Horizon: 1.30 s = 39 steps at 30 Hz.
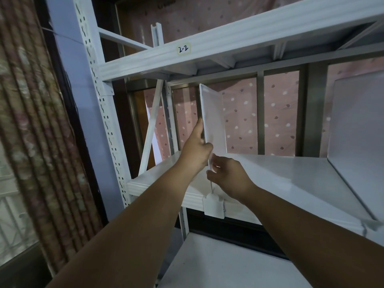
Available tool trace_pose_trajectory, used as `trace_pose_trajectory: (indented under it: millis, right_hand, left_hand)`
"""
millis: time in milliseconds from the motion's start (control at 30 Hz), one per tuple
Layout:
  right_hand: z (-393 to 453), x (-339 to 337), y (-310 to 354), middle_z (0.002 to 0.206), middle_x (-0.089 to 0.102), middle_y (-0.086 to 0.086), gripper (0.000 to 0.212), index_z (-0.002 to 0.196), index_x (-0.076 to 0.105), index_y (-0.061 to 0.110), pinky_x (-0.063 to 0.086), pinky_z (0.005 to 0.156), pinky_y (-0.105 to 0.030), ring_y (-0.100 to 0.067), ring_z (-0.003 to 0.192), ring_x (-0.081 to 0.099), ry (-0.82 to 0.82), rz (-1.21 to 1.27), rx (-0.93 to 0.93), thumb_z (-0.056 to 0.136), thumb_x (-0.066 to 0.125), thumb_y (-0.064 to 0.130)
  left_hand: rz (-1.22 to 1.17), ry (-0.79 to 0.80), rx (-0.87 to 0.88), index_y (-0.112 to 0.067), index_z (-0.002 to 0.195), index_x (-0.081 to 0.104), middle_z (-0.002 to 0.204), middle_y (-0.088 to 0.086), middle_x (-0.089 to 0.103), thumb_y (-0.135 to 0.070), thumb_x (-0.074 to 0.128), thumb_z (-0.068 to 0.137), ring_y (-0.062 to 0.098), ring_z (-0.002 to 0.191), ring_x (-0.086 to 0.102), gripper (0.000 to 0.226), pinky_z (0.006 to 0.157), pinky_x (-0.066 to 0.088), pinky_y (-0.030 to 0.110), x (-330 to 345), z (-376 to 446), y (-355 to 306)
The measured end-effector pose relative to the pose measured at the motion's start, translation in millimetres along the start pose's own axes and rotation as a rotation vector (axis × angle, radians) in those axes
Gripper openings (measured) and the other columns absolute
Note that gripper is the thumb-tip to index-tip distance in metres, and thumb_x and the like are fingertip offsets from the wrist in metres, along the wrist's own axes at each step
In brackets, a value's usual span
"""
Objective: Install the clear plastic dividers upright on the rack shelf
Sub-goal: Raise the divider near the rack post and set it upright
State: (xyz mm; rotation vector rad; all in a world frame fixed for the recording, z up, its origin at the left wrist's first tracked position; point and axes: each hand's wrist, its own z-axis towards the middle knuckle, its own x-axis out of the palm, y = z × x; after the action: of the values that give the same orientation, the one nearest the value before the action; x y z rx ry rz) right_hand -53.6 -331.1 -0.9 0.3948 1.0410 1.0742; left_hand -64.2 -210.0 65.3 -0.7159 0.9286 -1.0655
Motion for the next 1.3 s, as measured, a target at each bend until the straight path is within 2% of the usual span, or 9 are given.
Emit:
trace_pose_trajectory:
  millis: [167,333,433,533,633,700,867,1067,1300]
  right_hand:
    - [0.4,2.7,0.2,0.117,0.072,-0.018,0.042,0.124,0.064,0.007,0.053,0.095,-0.045,-0.034,0.107,0.067,0.003,-0.021,-0.022,0.087,0.068,0.025]
    - [-5.1,2.4,-11.8,0.086,0.070,0.002,0.025,0.109,0.066,0.011,0.051,0.070,-0.028,-0.012,0.077,0.064,0.003,-0.076,-0.002,0.088,0.069,0.026]
    - [-7.2,1.6,-15.5,0.078,0.064,0.005,0.021,0.103,0.064,0.013,0.041,0.064,-0.022,-0.009,0.069,0.057,-0.010,-0.059,0.003,0.088,0.069,0.026]
    - [-4.9,1.5,-13.6,0.089,0.071,-0.013,0.027,0.109,0.064,0.009,0.050,0.073,-0.034,-0.027,0.081,0.067,0.007,-0.075,-0.002,0.087,0.068,0.024]
    - [-5.9,-0.6,-10.4,0.101,0.073,-0.013,0.034,0.117,0.064,0.010,0.055,0.085,-0.042,-0.029,0.093,0.069,0.019,-0.073,0.007,0.087,0.068,0.024]
    - [-5.7,-1.9,-9.1,0.102,0.073,-0.013,0.038,0.121,0.064,0.012,0.055,0.086,-0.042,-0.028,0.095,0.069,0.021,-0.080,-0.006,0.085,0.068,0.024]
    - [-9.4,-0.6,-4.7,0.106,0.074,-0.017,0.037,0.120,0.064,0.014,0.057,0.089,-0.045,-0.032,0.102,0.068,0.019,-0.077,-0.017,0.084,0.065,0.020]
    - [-9.7,-1.9,-6.7,0.109,0.073,-0.018,0.034,0.118,0.065,0.014,0.056,0.090,-0.046,-0.033,0.105,0.067,0.000,-0.070,-0.029,0.085,0.066,0.020]
    - [-6.7,-0.3,-8.7,0.109,0.074,-0.018,0.035,0.117,0.066,0.011,0.056,0.091,-0.044,-0.032,0.105,0.068,-0.010,-0.052,-0.036,0.083,0.067,0.017]
  left_hand:
    - [-0.057,-0.013,-0.024,-0.051,0.160,0.027,0.149,-0.007,0.054,0.000,0.060,0.101,0.031,0.137,0.056,0.085,0.095,0.062,0.055,-4.2,0.5,3.6]
    - [-0.012,0.036,-0.037,-0.052,0.160,0.025,0.135,-0.015,0.054,0.003,0.057,0.101,0.007,0.105,0.062,0.087,0.064,0.060,0.019,9.4,-5.2,12.1]
    - [-0.011,0.046,-0.035,-0.052,0.159,0.028,0.133,-0.017,0.054,0.004,0.056,0.101,-0.002,0.094,0.059,0.086,0.057,0.054,0.011,12.2,-0.8,17.8]
    - [0.018,0.042,-0.038,-0.050,0.159,0.028,0.132,-0.013,0.057,0.004,0.055,0.101,0.005,0.094,0.062,0.084,0.057,0.056,0.016,12.2,1.4,13.2]
    - [0.089,0.039,-0.050,-0.048,0.160,0.026,0.138,-0.008,0.057,0.005,0.053,0.102,0.023,0.117,0.061,0.084,0.080,0.060,0.029,14.5,-0.7,4.8]
    - [0.134,0.034,-0.064,-0.046,0.161,0.025,0.141,-0.005,0.055,0.002,0.055,0.102,0.030,0.123,0.056,0.082,0.075,0.058,0.027,12.9,-0.4,0.4]
    - [0.271,0.004,-0.086,-0.040,0.162,0.019,0.146,0.002,0.055,-0.003,0.059,0.102,0.012,0.085,0.056,0.082,0.056,0.055,0.024,9.9,-3.8,-5.7]
    - [0.381,-0.018,-0.121,-0.036,0.166,0.010,0.152,0.007,0.054,0.000,0.058,0.102,0.034,0.119,0.063,0.087,0.094,0.063,0.046,15.6,-10.8,-16.6]
    - [0.394,-0.021,-0.136,-0.036,0.166,0.009,0.147,0.007,0.056,0.002,0.059,0.101,0.029,0.105,0.060,0.091,0.094,0.064,0.046,14.6,-10.7,-19.9]
